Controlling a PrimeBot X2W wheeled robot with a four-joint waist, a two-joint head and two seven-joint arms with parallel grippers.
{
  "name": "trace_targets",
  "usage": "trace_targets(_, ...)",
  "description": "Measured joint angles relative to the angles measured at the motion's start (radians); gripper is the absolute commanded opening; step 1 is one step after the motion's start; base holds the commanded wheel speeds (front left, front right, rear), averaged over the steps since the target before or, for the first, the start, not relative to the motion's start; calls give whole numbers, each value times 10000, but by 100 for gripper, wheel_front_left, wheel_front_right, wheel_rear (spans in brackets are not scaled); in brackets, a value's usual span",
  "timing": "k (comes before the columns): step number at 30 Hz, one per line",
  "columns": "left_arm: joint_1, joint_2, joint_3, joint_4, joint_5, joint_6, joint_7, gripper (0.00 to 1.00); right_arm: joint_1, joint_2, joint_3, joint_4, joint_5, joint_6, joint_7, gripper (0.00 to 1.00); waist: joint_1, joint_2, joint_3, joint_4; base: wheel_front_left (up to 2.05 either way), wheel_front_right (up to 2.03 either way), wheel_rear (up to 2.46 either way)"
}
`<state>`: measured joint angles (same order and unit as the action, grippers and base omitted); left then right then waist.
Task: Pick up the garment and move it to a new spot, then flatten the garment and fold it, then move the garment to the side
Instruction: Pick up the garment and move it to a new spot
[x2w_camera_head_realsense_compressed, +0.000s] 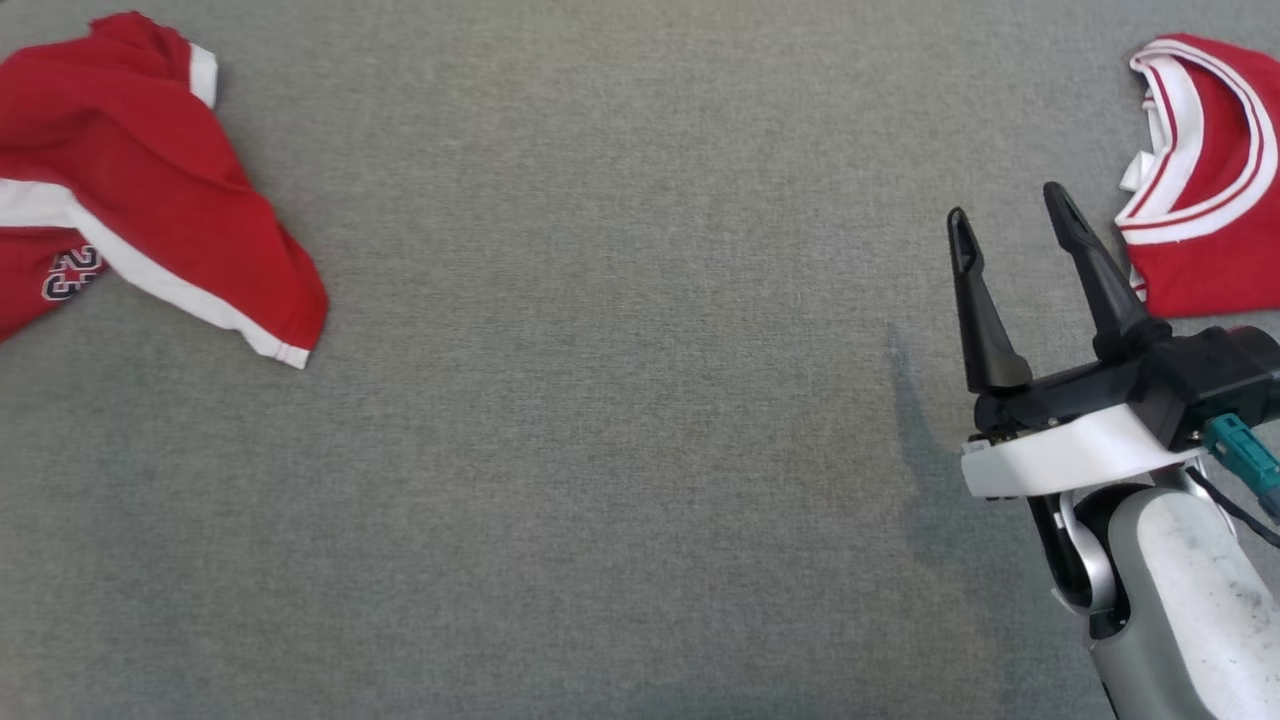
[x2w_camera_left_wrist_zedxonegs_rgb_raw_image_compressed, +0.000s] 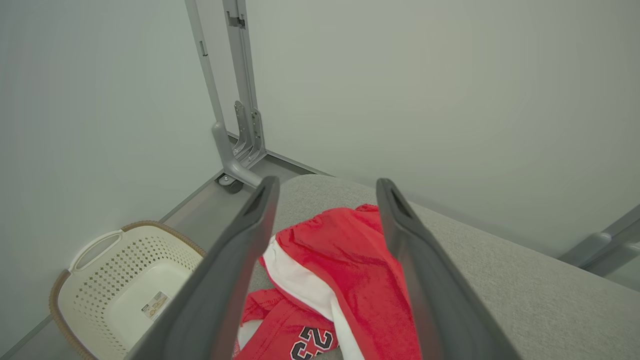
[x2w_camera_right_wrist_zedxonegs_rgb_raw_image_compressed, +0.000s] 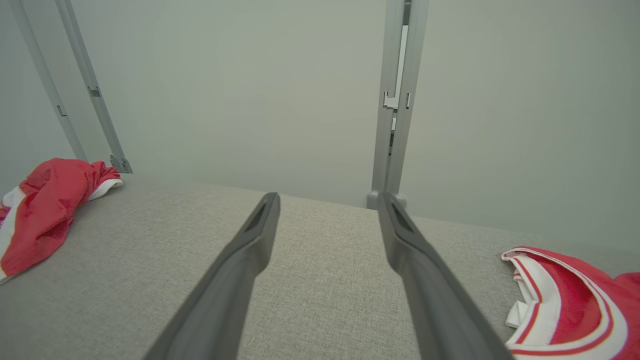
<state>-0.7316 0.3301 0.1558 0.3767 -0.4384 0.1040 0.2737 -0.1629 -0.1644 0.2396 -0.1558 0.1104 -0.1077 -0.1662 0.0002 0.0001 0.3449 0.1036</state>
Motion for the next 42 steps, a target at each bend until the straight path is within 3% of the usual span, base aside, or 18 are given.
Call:
trace_targets(11,-875,174,38,780,33,33,309,100,-497,-401,-518,-489,-44,0,12,100,0,0,1663,-1004,0,0,0)
trace_targets(24,-1108,21,-65,2161,238,113,196,100,-800,-537,-579,-401,-44,17,-6,100,0,0,2767,-1386,0,0,0)
trace_targets(25,-1179,21,-65,2230,238,113,163,47,-802,-541,-581,-391,-44,17,-6,100,-1,0,2775,-1380,0,0,0)
trace_targets(27,-1308,21,-73,2305,244,115,82,0,-811,-543,-587,-362,-44,17,-17,100,0,0,2782,-1363,0,0,0)
trace_targets(34,-1619,-6,-345,2579,426,92,-341,0,-937,-529,-614,-61,-27,17,-165,100,-1,0,2655,-1283,0,0,0)
trace_targets(42,-1918,0,-1055,2631,792,-663,-930,0,-946,-397,-654,391,52,17,-360,100,-1,0,2171,-1150,0,0,0)
